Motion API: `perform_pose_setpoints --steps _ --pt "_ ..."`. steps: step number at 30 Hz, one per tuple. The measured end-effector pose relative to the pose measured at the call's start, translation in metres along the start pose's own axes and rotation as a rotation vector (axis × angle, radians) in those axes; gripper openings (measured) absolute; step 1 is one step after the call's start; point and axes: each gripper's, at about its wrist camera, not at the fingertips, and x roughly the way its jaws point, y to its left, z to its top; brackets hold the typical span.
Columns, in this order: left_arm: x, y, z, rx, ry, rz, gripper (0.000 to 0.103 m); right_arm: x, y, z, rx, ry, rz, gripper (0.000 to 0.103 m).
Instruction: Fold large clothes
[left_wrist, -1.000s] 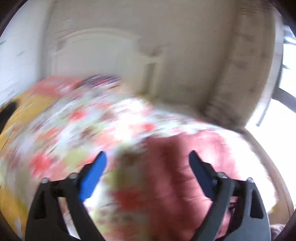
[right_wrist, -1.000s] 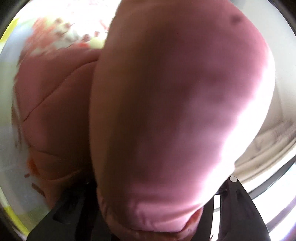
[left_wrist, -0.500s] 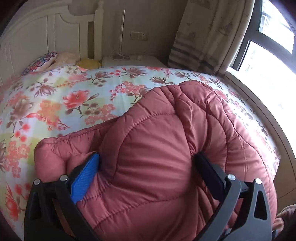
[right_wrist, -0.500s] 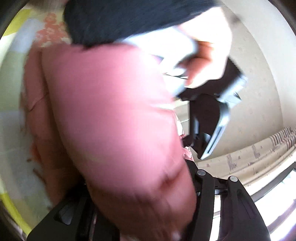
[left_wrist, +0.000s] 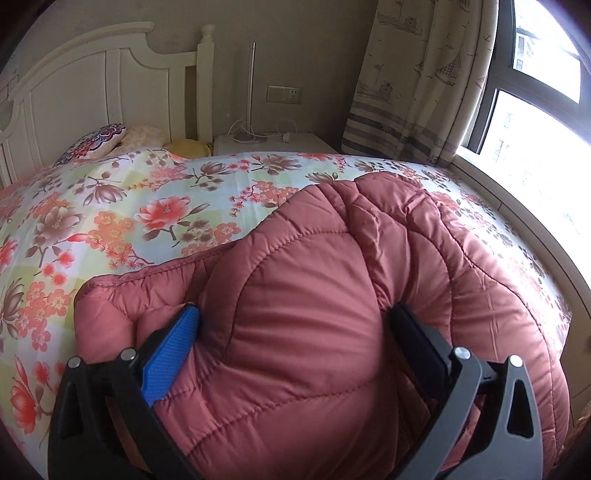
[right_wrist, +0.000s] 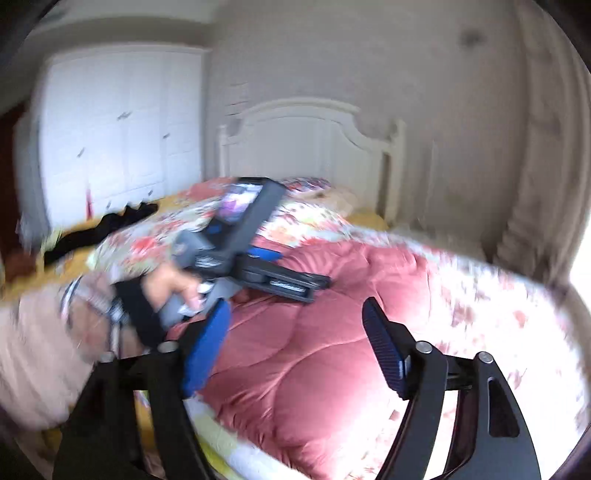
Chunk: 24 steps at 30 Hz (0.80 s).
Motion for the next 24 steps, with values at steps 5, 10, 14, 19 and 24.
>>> perform_pose_setpoints --steps 5,10,14,19,24 --pt "-0.007 -0.007 0.01 0.046 0.078 0.064 0.101 0.052 0.056 -0.052 -0.334 0.133 -0.173 0.07" --pt "-0.06 -0.032 0.041 -0.031 0.039 0.18 0.101 0.056 0.049 -0.047 -0.312 0.148 -0.157 0.071" --pt "-0.066 -0.041 0.044 -0.118 -0.036 0.204 0.101 0.048 0.055 -0.055 -0.335 0.138 -0.192 0.071" --pt "-0.005 -0.018 0.007 -0.102 -0.008 0.296 0.101 0.033 0.066 -0.053 -0.342 0.123 -0.193 0.071" --pt "-0.019 0.006 -0.001 -0.193 -0.089 0.164 0.101 0.02 0.068 -0.042 -0.334 0.125 -0.075 0.07"
